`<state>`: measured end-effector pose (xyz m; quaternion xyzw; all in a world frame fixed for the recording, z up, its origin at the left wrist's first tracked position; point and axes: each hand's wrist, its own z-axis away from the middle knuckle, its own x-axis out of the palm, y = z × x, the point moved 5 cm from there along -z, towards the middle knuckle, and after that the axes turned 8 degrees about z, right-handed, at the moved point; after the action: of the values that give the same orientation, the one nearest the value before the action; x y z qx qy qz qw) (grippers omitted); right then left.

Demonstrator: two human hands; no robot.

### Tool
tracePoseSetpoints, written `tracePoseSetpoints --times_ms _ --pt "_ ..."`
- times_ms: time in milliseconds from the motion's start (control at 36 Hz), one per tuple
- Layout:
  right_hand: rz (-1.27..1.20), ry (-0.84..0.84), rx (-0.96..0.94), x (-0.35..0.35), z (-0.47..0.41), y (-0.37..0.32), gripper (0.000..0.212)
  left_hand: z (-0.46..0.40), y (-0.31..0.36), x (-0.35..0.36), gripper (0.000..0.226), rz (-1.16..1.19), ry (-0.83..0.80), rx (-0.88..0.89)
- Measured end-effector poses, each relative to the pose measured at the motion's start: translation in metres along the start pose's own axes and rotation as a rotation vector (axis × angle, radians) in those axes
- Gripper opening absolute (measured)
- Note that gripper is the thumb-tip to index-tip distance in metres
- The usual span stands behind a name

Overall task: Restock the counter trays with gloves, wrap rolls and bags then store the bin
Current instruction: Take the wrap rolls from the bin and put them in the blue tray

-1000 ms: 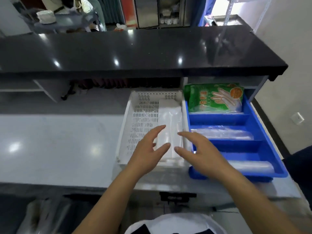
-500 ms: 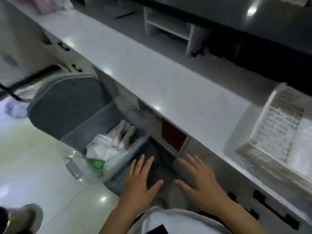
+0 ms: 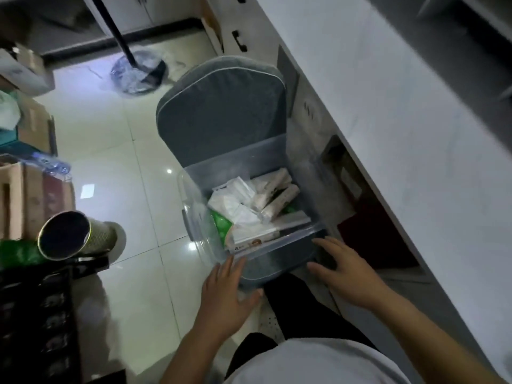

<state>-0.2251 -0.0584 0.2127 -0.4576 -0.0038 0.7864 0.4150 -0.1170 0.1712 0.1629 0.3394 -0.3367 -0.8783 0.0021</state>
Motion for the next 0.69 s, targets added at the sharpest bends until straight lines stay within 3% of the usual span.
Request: tracePoseSetpoints --times_ms 167,250,361,472,528,694 --pt "-0.058 -0.069 -0.043 -0.023 -0.1 -0.014 0.056 -0.041 -0.005 -0.038 0.076 0.069 -0.013 -0.195" --pt "-0.065 -0.105 -0.056 -0.018 -0.142 -0.017 0.054 -0.068 -0.008 -0.042 0.075 0.097 -0.101 -0.277" --pt "0.009 -0.241 -0.004 0.019 -0.188 -0.006 0.05 -0.11 -0.015 -0.035 0.075 0.099 -0.207 -0.355" --pt "0.14 -0.421 0.004 0.061 -0.219 0.008 0.047 -0.162 -0.023 -0.024 0.053 0.135 -0.237 -0.404" --pt "0.184 -0.467 0.003 0.075 -0.231 0.013 0.051 -0.185 -0.029 -0.018 0.062 0.131 -0.232 -0.431" --pt "0.281 -0.404 -0.031 0.097 -0.257 0.033 0.047 -0.24 -0.047 0.011 0.06 0.182 -0.24 -0.474"
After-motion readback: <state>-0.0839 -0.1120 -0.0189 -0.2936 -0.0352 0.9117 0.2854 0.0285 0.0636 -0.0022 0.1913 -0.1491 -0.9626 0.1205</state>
